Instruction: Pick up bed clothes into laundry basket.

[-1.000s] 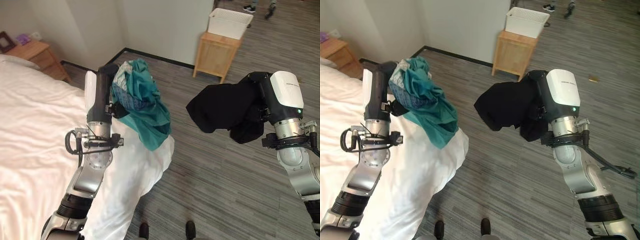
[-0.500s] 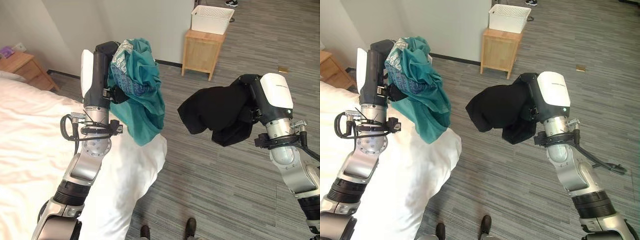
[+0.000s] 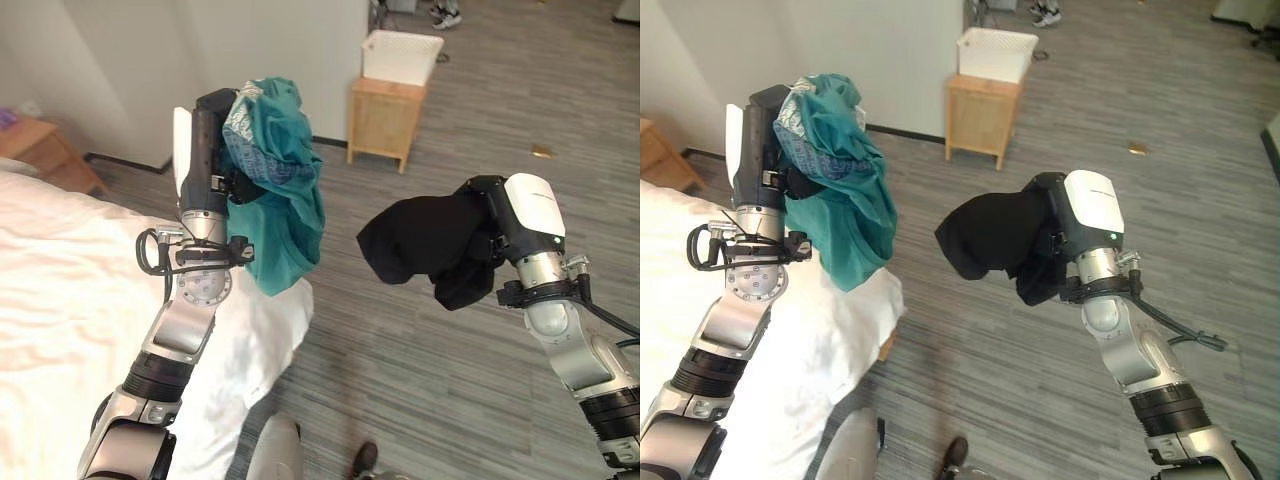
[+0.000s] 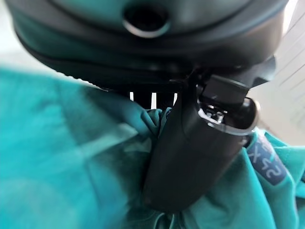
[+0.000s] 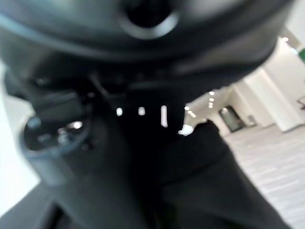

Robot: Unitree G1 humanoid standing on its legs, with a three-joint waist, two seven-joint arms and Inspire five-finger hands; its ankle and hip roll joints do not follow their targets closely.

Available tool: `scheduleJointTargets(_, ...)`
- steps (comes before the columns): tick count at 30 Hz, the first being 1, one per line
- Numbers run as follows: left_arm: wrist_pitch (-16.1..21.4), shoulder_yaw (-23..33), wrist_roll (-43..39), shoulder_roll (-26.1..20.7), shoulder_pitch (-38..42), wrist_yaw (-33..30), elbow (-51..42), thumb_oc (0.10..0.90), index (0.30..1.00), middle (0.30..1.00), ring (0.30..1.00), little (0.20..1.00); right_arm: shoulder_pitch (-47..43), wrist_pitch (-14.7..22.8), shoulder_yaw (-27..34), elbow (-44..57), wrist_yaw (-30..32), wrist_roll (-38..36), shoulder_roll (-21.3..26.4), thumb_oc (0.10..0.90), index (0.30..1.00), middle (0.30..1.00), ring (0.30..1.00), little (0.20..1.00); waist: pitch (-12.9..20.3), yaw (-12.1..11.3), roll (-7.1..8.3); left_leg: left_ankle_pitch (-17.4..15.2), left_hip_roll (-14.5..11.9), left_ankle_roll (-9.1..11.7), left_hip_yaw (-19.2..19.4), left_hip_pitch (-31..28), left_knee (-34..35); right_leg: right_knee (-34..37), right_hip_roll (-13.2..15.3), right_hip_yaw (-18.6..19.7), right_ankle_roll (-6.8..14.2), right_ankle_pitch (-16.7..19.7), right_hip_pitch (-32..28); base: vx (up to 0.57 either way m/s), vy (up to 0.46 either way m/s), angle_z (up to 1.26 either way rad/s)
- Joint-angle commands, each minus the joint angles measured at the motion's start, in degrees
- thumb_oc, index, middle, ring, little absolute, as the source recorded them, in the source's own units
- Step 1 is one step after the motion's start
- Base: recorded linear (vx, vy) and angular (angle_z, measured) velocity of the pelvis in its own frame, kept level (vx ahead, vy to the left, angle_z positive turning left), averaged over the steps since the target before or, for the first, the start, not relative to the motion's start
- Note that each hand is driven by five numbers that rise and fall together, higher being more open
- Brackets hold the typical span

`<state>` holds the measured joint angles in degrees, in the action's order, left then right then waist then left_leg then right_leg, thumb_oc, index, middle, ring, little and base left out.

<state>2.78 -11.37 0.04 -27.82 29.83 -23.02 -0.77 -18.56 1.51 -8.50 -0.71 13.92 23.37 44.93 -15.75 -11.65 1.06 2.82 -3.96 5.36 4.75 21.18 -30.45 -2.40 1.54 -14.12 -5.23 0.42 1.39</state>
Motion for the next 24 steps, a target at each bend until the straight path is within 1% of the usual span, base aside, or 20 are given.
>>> scheduleJointTargets(1,4.2,0.1,0.5,-0.2,6.9,-1.4,-3.2,0.400,0.300,0.300,0.300,0.300,-8.0,2.5,2.3,7.7,3.6,-0.5,4.9,0.400,0.300,0.300,0.300,0.300,6.3,-2.2,-1.97,4.0,2.7,-2.2,0.6,-2.5,14.8,7.4,-0.1,0.8,10.0,-7.7,-16.3,0.51,0.054,-0.66)
scheduleJointTargets(2,4.1,-0.3,0.7,-0.1,7.0,-1.6,-2.7,0.400,0.300,0.300,0.300,0.300,-9.5,2.6,1.0,6.6,3.9,-0.3,5.5,0.400,0.300,0.300,0.300,0.300,6.8,-3.0,-2.20,6.6,3.5,-1.8,1.4,-3.9,21.1,7.4,-0.3,1.7,10.2,-8.5,-17.6,0.39,0.024,-0.73)
scheduleJointTargets(4,4.3,-0.3,0.7,-0.6,7.0,-1.5,-3.0,0.400,0.300,0.300,0.300,0.300,-11.8,2.3,-0.4,6.4,3.8,0.2,5.3,0.400,0.300,0.300,0.300,0.300,7.3,-3.6,-2.33,8.3,4.2,-1.7,1.6,-3.9,24.7,7.4,-0.8,2.6,10.4,-9.5,-19.0,0.28,-0.009,-0.88)
scheduleJointTargets(5,4.3,-0.1,0.6,-0.7,7.0,-1.5,-3.1,0.400,0.300,0.300,0.300,0.300,-12.1,2.3,-0.6,6.2,3.9,0.2,5.2,0.400,0.300,0.300,0.300,0.300,7.3,-3.7,-2.24,8.5,4.2,-1.7,1.8,-4.1,25.1,7.4,-0.7,2.7,10.4,-9.5,-19.0,0.38,0.021,-0.78)
scheduleJointTargets(6,4.3,-0.1,0.4,-1.2,6.7,-1.5,-3.3,0.400,0.300,0.300,0.300,0.300,-13.7,2.4,-2.3,5.1,3.7,0.3,4.8,0.400,0.300,0.300,0.300,0.300,9.0,-4.1,-1.84,7.8,5.0,-3.7,1.2,-6.2,28.3,7.4,-1.2,3.9,10.6,-10.5,-20.3,0.42,0.054,-0.54)
scheduleJointTargets(7,4.2,-0.4,0.2,-1.5,6.6,-1.3,-3.2,0.400,0.300,0.300,0.300,0.300,-14.2,2.3,-2.7,4.9,3.6,0.5,4.4,0.400,0.300,0.300,0.300,0.300,9.5,-4.2,-1.39,8.0,5.3,-3.8,1.1,-6.4,28.4,7.4,-1.0,4.1,10.7,-10.6,-21.1,0.54,0.060,-0.70)
scheduleJointTargets(9,3.8,-0.3,0.2,-2.4,6.7,-1.4,-3.3,0.400,0.300,0.300,0.300,0.300,-13.8,2.4,-3.4,4.5,3.3,0.8,3.5,0.400,0.300,0.300,0.300,0.300,10.3,-4.2,0.47,6.9,5.5,-5.2,2.5,-8.5,29.5,3.7,-0.2,4.4,11.4,-10.4,-21.1,0.34,0.027,-0.68)
scheduleJointTargets(10,3.7,-0.6,0.0,-3.0,7.0,-1.3,-2.8,0.400,0.300,0.300,0.300,0.300,-13.8,2.5,-3.8,3.8,3.2,0.9,3.1,0.400,0.300,0.300,0.300,0.300,10.7,-4.1,1.25,6.2,5.5,-5.8,3.4,-10.0,30.6,0.5,0.3,4.4,12.7,-9.5,-20.1,0.20,0.025,-0.51)
scheduleJointTargets(11,3.8,-0.6,0.0,-3.1,7.0,-1.4,-2.7,0.400,0.300,0.300,0.300,0.300,-14.0,2.6,-3.8,3.6,3.3,0.9,3.0,0.400,0.300,0.300,0.300,0.300,10.7,-4.3,1.43,6.3,5.6,-5.9,3.8,-10.3,31.0,-0.2,0.6,4.7,12.9,-9.9,-19.8,0.27,0.046,-0.53)
scheduleJointTargets(12,3.3,-0.6,-0.8,-3.8,7.9,-1.9,-1.5,0.400,0.300,0.300,0.300,0.300,-14.3,2.2,-4.8,2.7,2.1,1.1,2.5,0.400,0.300,0.300,0.300,0.300,10.6,-3.8,2.05,4.8,5.9,-7.0,4.6,-13.6,32.8,-8.8,2.3,4.1,17.3,-5.3,-15.8,0.26,0.059,-0.59)
scheduleJointTargets(13,2.9,-0.6,-1.0,-4.1,8.2,-2.1,-0.9,0.400,0.300,0.300,0.300,0.300,-14.7,2.1,-5.3,2.6,1.5,1.2,2.7,0.400,0.300,0.300,0.300,0.300,10.2,-3.1,1.63,4.6,5.6,-7.6,4.7,-15.1,33.3,-14.1,3.4,4.0,19.9,-1.8,-13.6,0.37,0.055,-0.55)
scheduleJointTargets(15,2.5,-0.7,-0.7,-4.5,8.9,-2.9,-0.1,0.400,0.300,0.300,0.300,0.300,-14.8,2.3,-5.2,2.7,0.5,1.0,2.5,0.400,0.300,0.300,0.300,0.300,9.6,-1.0,-0.52,3.1,3.7,-7.6,3.3,-19.1,34.8,-23.4,3.8,3.9,20.2,1.8,-6.5,0.27,0.056,-0.33)
scheduleJointTargets(16,2.5,-0.4,-0.4,-4.8,9.3,-3.1,0.1,0.400,0.300,0.300,0.300,0.300,-14.9,2.5,-5.2,2.9,0.2,0.7,2.7,0.400,0.300,0.300,0.300,0.300,9.1,-0.1,-1.43,2.6,3.3,-7.5,2.6,-20.0,35.1,-25.4,4.4,3.7,20.2,0.6,-3.3,0.22,0.085,-0.11)
scheduleJointTargets(17,2.5,-0.3,0.2,-5.2,9.7,-3.2,0.1,0.400,0.300,0.300,0.300,0.300,-14.9,2.7,-5.0,2.9,0.1,0.1,2.8,0.400,0.300,0.300,0.300,0.300,8.7,0.5,-2.02,2.4,3.0,-7.3,2.1,-20.7,35.5,-24.4,4.9,3.7,19.9,-0.4,-1.4,0.24,0.066,0.16)
scheduleJointTargets(19,2.6,-0.3,1.6,-5.7,10.5,-3.6,0.5,0.400,0.300,0.300,0.300,0.300,-14.6,3.0,-4.3,3.2,-0.3,-1.4,3.0,0.400,0.300,0.300,0.300,0.300,8.0,2.1,-2.41,1.6,3.1,-6.6,-0.1,-21.3,35.5,-19.7,4.9,2.9,17.5,-3.4,1.0,0.26,-0.027,0.27)
scheduleJointTargets(20,2.6,-0.3,2.4,-5.9,10.5,-3.5,0.6,0.400,0.300,0.300,0.300,0.300,-14.2,3.1,-3.9,3.2,-0.1,-2.0,3.0,0.400,0.300,0.300,0.300,0.300,7.8,2.5,-2.52,1.5,3.2,-6.4,-1.2,-21.5,35.5,-16.3,4.3,4.1,16.3,-4.6,1.9,0.19,-0.071,0.15)
scheduleJointTargets(21,2.6,-0.4,2.4,-5.9,10.5,-3.5,0.6,0.400,0.300,0.300,0.300,0.300,-14.1,3.1,-3.8,3.3,-0.1,-2.1,3.0,0.400,0.300,0.300,0.300,0.300,7.9,2.7,-2.52,1.3,3.1,-6.3,-1.6,-21.6,35.5,-15.8,4.2,3.8,16.1,-4.7,1.5,0.26,-0.119,0.33)
scheduleJointTargets(22,2.8,-0.2,3.2,-5.9,10.3,-3.5,0.7,0.400,0.300,0.300,0.300,0.300,-13.1,3.5,-3.1,3.4,0.2,-2.6,3.1,0.400,0.300,0.300,0.300,0.300,7.8,3.8,-2.33,0.2,3.6,-6.1,-3.8,-22.5,35.5,-10.2,3.9,6.7,15.6,-5.1,2.6,0.35,-0.221,0.79)
scheduleJointTargets(23,3.2,-0.1,4.6,-5.9,10.2,-3.0,0.5,0.400,0.300,0.300,0.300,0.300,-10.9,3.4,-1.0,3.9,0.7,-2.1,3.8,0.400,0.300,0.300,0.300,0.300,7.7,5.7,-2.36,-0.9,3.3,-5.5,-6.7,-23.1,35.5,-2.8,4.9,12.2,15.9,-1.9,4.4,0.34,-0.208,1.04)
scheduleJointTargets(24,3.2,-0.2,4.7,-5.9,10.2,-3.0,0.5,0.400,0.300,0.300,0.300,0.300,-10.6,3.4,-0.7,4.1,0.6,-2.1,3.8,0.400,0.300,0.300,0.300,0.300,7.8,5.7,-2.41,-1.0,3.2,-5.6,-6.8,-23.1,35.5,-2.3,4.9,12.1,16.0,-1.7,4.0,0.37,-0.295,1.23)
